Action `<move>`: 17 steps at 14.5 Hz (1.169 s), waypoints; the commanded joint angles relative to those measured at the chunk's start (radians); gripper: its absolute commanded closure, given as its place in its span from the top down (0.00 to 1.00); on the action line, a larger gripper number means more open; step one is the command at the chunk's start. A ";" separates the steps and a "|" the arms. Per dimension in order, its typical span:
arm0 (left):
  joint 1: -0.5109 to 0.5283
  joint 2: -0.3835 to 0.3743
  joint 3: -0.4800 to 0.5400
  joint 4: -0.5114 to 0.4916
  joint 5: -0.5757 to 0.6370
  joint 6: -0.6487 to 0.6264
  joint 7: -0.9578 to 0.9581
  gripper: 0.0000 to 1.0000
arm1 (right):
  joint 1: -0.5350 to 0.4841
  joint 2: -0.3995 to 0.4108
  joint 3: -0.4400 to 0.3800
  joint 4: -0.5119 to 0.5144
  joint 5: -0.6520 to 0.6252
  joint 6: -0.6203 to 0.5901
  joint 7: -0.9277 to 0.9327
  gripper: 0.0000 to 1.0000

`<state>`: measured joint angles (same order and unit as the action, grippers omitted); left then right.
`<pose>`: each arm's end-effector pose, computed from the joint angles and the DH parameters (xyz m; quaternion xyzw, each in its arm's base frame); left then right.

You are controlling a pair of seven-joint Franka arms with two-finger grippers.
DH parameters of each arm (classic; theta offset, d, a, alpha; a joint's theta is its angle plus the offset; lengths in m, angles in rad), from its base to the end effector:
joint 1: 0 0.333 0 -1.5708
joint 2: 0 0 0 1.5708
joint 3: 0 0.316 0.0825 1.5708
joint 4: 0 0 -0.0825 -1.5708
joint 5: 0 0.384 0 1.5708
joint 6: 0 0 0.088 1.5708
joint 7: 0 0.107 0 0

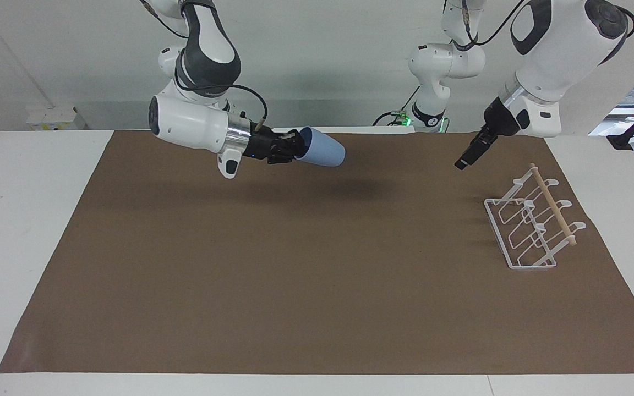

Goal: Hang cup on cup holder
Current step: 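Carry the cup toward the left gripper while the left gripper reaches it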

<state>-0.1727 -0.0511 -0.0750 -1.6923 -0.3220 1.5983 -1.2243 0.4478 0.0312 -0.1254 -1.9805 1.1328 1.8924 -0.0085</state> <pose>0.5141 -0.1651 0.6026 0.8681 0.4701 -0.1219 0.1030 0.5169 0.2437 0.4786 -0.8647 0.0581 0.1268 0.4826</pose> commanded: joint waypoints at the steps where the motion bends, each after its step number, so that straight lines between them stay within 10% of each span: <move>1: -0.037 -0.029 0.009 -0.038 -0.098 0.041 -0.295 1.00 | 0.070 -0.019 -0.005 -0.029 0.044 0.085 0.051 0.00; 6: -0.076 -0.041 0.009 -0.091 -0.270 0.081 -0.608 1.00 | 0.120 -0.017 -0.005 -0.037 0.070 0.149 0.081 0.00; 17: -0.284 -0.024 0.009 -0.219 -0.307 0.318 -0.675 1.00 | 0.132 -0.019 -0.005 -0.044 0.073 0.168 0.085 0.00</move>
<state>-0.4155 -0.0563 -0.0785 -1.8679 -0.6104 1.8769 -1.8833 0.5731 0.0312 -0.1283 -2.0053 1.1854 2.0435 0.0694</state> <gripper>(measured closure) 0.004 0.952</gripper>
